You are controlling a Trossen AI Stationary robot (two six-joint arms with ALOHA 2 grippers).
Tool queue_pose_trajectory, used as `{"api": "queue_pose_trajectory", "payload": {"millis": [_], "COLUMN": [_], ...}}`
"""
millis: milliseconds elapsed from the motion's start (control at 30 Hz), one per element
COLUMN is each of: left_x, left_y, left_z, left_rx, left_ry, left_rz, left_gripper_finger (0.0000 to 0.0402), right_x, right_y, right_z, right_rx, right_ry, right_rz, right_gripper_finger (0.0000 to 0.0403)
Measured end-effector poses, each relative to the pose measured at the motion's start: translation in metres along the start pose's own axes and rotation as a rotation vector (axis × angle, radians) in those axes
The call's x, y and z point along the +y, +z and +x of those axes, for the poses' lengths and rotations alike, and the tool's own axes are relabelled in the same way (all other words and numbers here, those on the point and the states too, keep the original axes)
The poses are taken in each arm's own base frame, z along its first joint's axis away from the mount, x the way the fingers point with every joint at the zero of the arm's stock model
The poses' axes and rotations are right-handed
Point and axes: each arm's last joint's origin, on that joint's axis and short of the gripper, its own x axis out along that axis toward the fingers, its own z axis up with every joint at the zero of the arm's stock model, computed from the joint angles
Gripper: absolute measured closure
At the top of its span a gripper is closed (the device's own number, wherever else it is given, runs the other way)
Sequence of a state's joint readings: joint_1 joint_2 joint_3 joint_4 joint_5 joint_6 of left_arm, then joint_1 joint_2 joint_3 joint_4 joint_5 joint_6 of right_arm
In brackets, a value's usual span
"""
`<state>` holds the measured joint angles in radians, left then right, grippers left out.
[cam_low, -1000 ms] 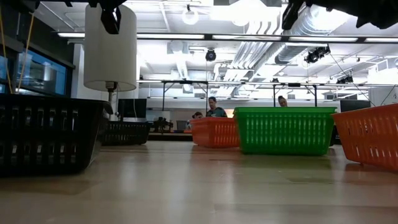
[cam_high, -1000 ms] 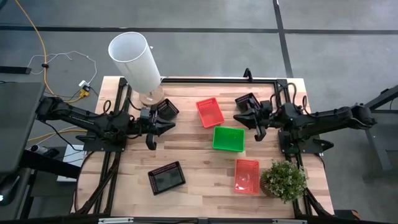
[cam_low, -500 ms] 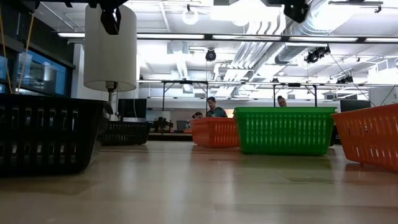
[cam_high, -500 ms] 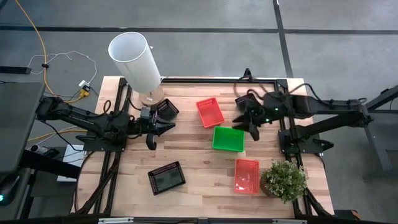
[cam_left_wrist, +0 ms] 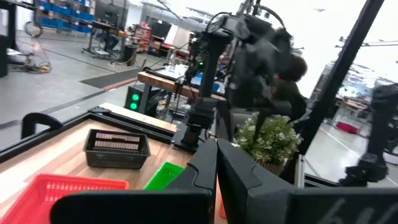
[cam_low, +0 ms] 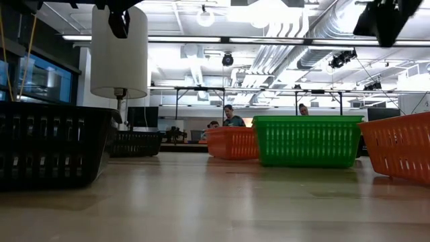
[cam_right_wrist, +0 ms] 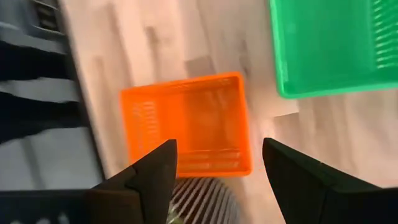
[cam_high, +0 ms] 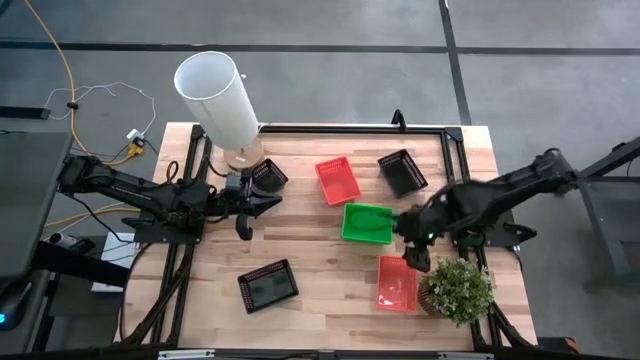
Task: Stack baskets by color
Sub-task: Stack the bottom orange bin on top of the top orange bin
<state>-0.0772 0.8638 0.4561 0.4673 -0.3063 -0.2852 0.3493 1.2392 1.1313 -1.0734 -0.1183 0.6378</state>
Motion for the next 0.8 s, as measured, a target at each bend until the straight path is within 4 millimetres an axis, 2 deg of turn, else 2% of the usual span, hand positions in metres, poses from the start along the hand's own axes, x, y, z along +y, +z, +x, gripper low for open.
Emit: {"api": "queue_pose_trajectory", "payload": {"millis": [200,300,400,533,667,800], "left_x": [0.001,0.001,0.001,0.001,0.001,0.001], "left_y": [0.0,0.0,0.0,0.0,0.0,0.0], "left_z": [0.0,0.0,0.0,0.0,0.0,0.0], "left_rx": [-0.006,-0.006,-0.006,-0.005,-0.006,-0.006], "left_ry": [0.019,0.019,0.019,0.019,0.019,0.019], "left_rz": [0.0,0.0,0.0,0.0,0.0,0.0], "left_gripper_finger": [0.0401,0.0401,0.0401,0.0401,0.0401,0.0401], "right_x": [0.016,0.02,0.021,0.013,-0.006,-0.014], "right_y": [0.001,-0.002,-0.003,-0.013,-0.029,-0.031], "right_z": [0.039,0.059,0.074,0.094,0.106,0.109], "right_rx": [0.08,0.151,0.183,0.143,0.093,0.047], "right_ry": [-0.146,-0.242,-0.262,-0.135,-0.234,-0.272], "right_rz": [-0.096,-0.163,-0.222,-0.165,-0.105,-0.067], "right_gripper_finger": [0.0178,0.0178,0.0178,0.0178,0.0178,0.0178]}}
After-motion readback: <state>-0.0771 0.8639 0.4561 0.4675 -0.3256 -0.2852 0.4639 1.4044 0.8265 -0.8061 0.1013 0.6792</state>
